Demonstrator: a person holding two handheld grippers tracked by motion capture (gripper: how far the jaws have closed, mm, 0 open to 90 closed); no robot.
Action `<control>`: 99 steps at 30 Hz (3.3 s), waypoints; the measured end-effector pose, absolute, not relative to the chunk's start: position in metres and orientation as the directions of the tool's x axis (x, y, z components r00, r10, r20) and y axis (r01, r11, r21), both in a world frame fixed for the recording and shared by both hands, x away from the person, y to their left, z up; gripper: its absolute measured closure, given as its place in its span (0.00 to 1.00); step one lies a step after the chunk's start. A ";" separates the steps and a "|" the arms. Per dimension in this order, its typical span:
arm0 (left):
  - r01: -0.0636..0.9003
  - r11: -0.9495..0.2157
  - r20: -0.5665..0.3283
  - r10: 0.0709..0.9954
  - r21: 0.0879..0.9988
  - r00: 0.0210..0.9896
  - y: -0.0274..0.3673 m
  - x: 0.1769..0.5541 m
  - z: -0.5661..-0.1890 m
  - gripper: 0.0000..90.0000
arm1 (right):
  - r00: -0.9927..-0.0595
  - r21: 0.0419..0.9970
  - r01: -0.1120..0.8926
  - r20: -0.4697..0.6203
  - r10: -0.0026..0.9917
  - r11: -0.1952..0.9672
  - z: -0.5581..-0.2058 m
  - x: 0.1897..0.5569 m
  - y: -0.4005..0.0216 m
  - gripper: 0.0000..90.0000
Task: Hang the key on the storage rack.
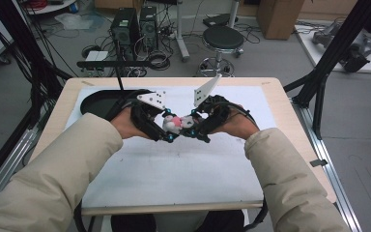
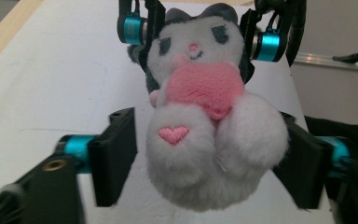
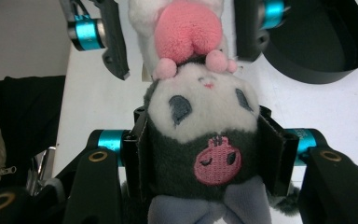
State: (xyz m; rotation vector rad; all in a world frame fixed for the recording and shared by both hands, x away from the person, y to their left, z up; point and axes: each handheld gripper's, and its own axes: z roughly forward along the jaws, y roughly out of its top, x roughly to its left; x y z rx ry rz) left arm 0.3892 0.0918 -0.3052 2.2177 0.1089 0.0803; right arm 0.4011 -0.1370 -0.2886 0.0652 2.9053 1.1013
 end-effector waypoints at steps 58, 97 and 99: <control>0.280 -0.472 0.152 0.688 0.836 0.709 0.250 0.389 -0.276 0.63 | -0.833 0.920 0.178 -0.048 0.551 0.350 -0.326 0.379 -0.273 0.01; 0.405 -0.288 0.124 0.914 0.867 0.386 0.305 0.404 -0.274 0.63 | -0.695 0.990 0.131 0.053 0.717 0.054 -0.413 0.331 -0.323 0.01; 0.403 -0.285 0.124 0.916 0.870 0.381 0.304 0.406 -0.272 0.63 | -0.700 0.991 0.126 0.060 0.711 0.040 -0.415 0.329 -0.323 0.01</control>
